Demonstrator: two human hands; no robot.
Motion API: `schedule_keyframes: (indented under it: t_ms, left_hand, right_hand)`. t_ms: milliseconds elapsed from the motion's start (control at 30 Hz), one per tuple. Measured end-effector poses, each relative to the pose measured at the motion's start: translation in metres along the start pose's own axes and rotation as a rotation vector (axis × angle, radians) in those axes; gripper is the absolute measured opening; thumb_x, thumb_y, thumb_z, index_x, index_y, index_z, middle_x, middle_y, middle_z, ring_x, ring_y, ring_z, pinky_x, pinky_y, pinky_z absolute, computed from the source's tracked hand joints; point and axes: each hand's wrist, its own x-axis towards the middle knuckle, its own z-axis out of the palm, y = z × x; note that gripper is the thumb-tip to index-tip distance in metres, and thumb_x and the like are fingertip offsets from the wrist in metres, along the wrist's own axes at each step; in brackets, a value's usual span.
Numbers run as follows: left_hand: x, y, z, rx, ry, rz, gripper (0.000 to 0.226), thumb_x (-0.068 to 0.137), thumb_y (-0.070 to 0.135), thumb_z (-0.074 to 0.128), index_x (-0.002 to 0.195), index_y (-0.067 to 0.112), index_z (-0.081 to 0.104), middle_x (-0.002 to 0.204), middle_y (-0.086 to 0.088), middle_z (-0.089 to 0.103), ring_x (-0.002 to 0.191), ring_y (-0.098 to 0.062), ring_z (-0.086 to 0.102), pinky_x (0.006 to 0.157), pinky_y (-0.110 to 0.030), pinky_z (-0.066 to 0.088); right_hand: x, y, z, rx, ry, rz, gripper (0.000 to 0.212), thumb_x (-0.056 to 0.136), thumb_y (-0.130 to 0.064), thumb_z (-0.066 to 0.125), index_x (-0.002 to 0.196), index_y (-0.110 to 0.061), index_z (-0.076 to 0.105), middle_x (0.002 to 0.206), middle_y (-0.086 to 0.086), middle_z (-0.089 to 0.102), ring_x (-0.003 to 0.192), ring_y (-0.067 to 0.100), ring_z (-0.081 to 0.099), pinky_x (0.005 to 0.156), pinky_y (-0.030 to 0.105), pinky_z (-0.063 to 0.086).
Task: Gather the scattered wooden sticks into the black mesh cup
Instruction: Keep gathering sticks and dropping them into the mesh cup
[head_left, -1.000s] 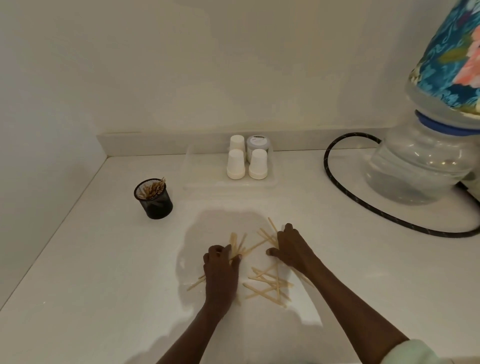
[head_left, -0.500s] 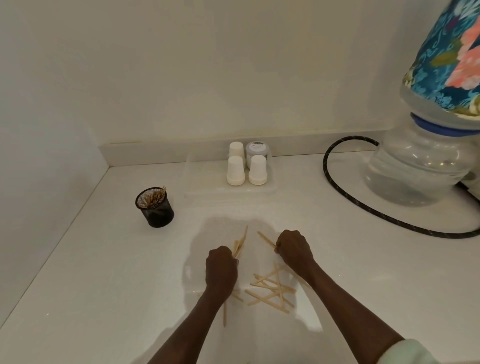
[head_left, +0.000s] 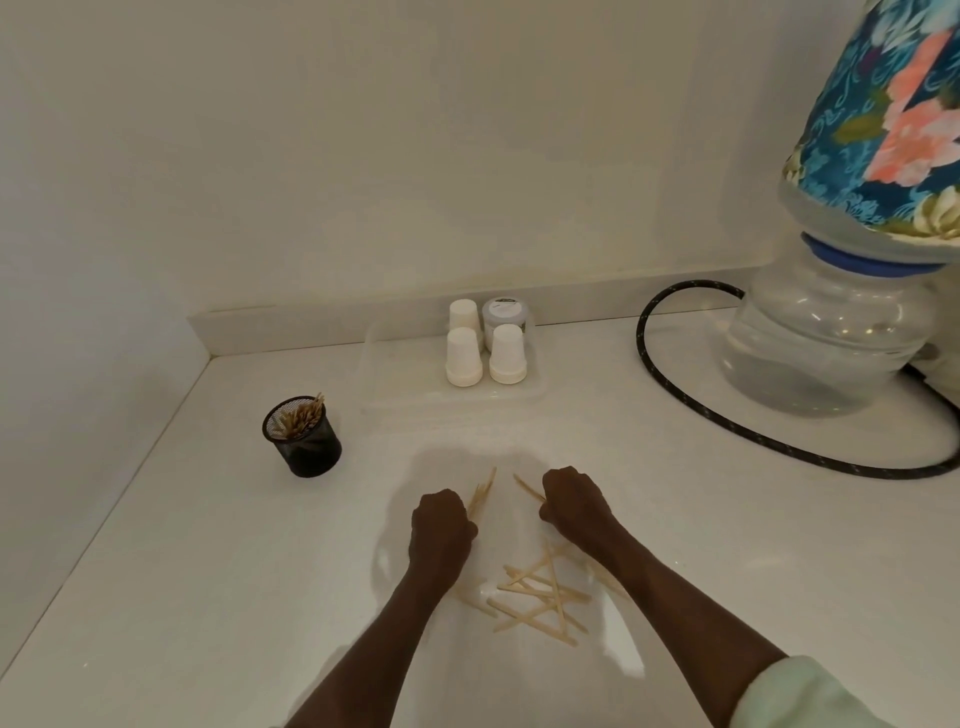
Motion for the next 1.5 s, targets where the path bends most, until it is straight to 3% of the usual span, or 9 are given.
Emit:
schedule_keyframes:
  t_ms: [133,300,433,567,700,867,1233,1400,1500]
  left_hand:
    - [0.011,-0.006,-0.001,-0.103,-0.053,-0.007,0.014,0.078,0.017,0.068,0.068,0.008,0.062,0.081,-0.004,0.063,0.077,-0.017,0.06,0.071,-0.03,0.049]
    - [0.024,-0.011,-0.003,-0.266,-0.099,-0.045,0.016,0.082,0.011,0.063,0.068,0.016,0.055,0.077,-0.001,0.05,0.075,-0.015,0.047,0.069,-0.024,0.035]
    - [0.033,-0.012,-0.007,-0.643,-0.107,-0.215,0.022,0.087,0.012,0.065,0.106,0.01,0.074,0.093,0.003,0.066,0.084,-0.017,0.063,0.072,-0.024,0.046]
    - [0.042,-0.013,-0.009,-0.911,-0.189,-0.293,0.02,0.088,0.006,0.062,0.103,0.008,0.075,0.057,-0.002,0.053,0.048,-0.012,0.042,0.048,-0.023,0.037]
    - [0.047,-0.008,-0.008,-1.094,-0.235,-0.317,0.02,0.089,0.0,0.058,0.092,0.006,0.076,0.073,-0.015,0.062,0.065,-0.023,0.053,0.058,-0.03,0.041]
    - [0.054,0.0,-0.007,-1.301,-0.287,-0.337,0.025,0.095,-0.004,0.048,0.101,-0.004,0.072,0.094,-0.021,0.073,0.088,-0.033,0.071,0.082,-0.042,0.058]
    - [0.063,0.034,-0.022,-1.516,-0.183,-0.533,0.026,0.092,-0.013,0.039,0.093,-0.011,0.065,0.075,-0.02,0.066,0.048,-0.016,0.063,0.046,-0.023,0.05]
    - [0.066,0.042,-0.025,-1.606,-0.104,-0.615,0.03,0.101,0.002,0.035,0.083,-0.006,0.058,0.084,-0.02,0.063,0.075,-0.024,0.062,0.065,-0.03,0.05]
    - [0.066,0.041,-0.028,-1.593,-0.12,-0.609,0.027,0.098,-0.003,0.037,0.084,-0.005,0.06,0.086,-0.016,0.064,0.075,-0.02,0.063,0.065,-0.028,0.054]
  right_hand:
    - [0.008,0.005,-0.005,0.073,-0.037,0.029,0.041,0.078,-0.008,0.061,0.059,-0.019,0.026,0.079,0.009,0.05,0.071,0.021,0.049,0.047,0.024,0.024]
    - [0.017,0.014,-0.011,0.08,-0.052,0.044,0.023,0.078,-0.014,0.063,0.071,-0.011,0.041,0.088,0.013,0.054,0.076,0.028,0.058,0.045,0.023,0.021]
    - [0.026,0.007,-0.023,0.173,-0.121,0.125,0.026,0.079,-0.013,0.065,0.069,-0.014,0.041,0.089,0.011,0.055,0.076,0.028,0.061,0.055,0.028,0.048]
    - [0.036,0.003,-0.035,0.432,-0.153,0.156,0.009,0.079,-0.003,0.068,0.074,-0.001,0.06,0.063,0.011,0.063,0.058,0.025,0.067,0.065,0.033,0.058]
    - [0.04,-0.012,-0.038,0.657,-0.119,0.155,0.015,0.079,-0.002,0.069,0.074,0.012,0.067,0.056,0.01,0.064,0.049,0.013,0.063,0.058,0.022,0.052]
    - [0.051,-0.042,-0.033,0.794,-0.15,0.227,0.021,0.078,-0.005,0.069,0.059,-0.001,0.062,0.056,0.01,0.063,0.053,0.016,0.063,0.062,0.025,0.053]
    - [0.054,-0.083,-0.02,0.868,0.055,0.28,0.013,0.076,-0.007,0.072,0.073,0.006,0.073,0.072,0.02,0.073,0.069,0.028,0.073,0.076,0.043,0.061]
    - [0.054,-0.096,-0.022,0.784,0.163,0.241,0.011,0.076,-0.011,0.076,0.074,0.0,0.075,0.078,0.014,0.074,0.077,0.026,0.072,0.072,0.038,0.061]
    - [0.052,-0.1,-0.026,0.735,0.18,0.207,0.008,0.076,-0.007,0.073,0.075,0.001,0.073,0.081,0.015,0.073,0.079,0.028,0.071,0.074,0.04,0.06]
